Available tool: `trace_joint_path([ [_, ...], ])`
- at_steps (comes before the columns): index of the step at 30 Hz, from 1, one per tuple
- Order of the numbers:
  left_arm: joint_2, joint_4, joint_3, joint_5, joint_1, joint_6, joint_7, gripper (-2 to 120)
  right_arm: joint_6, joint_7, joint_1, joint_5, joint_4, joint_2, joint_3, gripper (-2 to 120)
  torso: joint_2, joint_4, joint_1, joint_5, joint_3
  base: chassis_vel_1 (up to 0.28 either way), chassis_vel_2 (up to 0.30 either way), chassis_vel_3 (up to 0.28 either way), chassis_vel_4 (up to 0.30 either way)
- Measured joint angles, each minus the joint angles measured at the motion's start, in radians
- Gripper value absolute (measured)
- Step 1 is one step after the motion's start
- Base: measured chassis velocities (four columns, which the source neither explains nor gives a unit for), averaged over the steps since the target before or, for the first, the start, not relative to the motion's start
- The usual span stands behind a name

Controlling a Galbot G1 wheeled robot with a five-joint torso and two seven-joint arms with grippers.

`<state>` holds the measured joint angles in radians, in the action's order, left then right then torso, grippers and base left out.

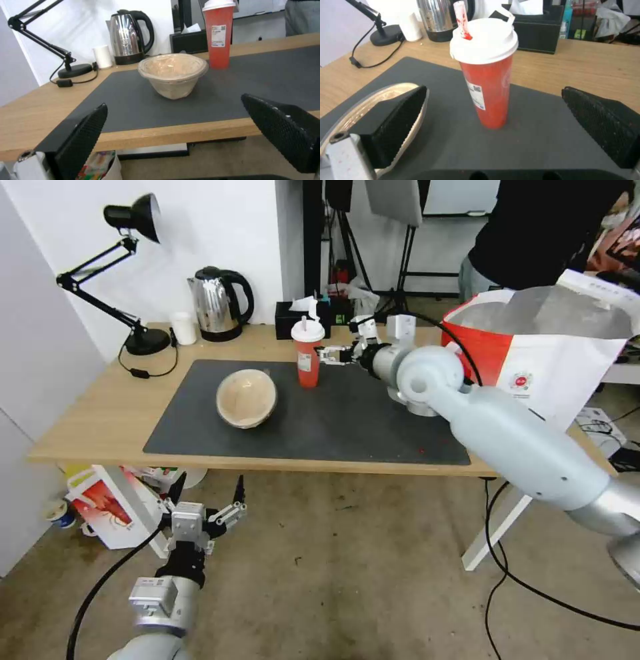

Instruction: Pick up the trash from the table and place it into the takeout bag.

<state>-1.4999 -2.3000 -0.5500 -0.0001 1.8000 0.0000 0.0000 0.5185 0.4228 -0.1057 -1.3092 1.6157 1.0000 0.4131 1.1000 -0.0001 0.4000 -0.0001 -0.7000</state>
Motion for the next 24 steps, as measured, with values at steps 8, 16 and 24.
trace_joint_path([
  [8,0.000,0.000,0.000,0.000,0.000,0.000,0.000,100,0.000,-0.007,0.015,0.013,-0.047,0.050,0.009,100,0.000,0.0002,0.000,0.0000,0.000,0.000,0.000,0.000,0.000],
  [16,0.000,0.000,0.000,0.000,0.000,0.000,0.000,100,-0.001,-0.005,0.021,0.018,-0.100,0.081,0.001,100,0.000,0.0001,0.000,0.0001,0.000,0.000,0.000,0.000,0.000],
  [24,0.000,0.000,0.000,0.000,0.000,0.000,0.000,100,-0.002,-0.018,0.027,0.023,-0.135,0.095,-0.001,100,0.000,0.0000,0.000,0.0001,0.000,0.000,0.000,0.000,0.000],
])
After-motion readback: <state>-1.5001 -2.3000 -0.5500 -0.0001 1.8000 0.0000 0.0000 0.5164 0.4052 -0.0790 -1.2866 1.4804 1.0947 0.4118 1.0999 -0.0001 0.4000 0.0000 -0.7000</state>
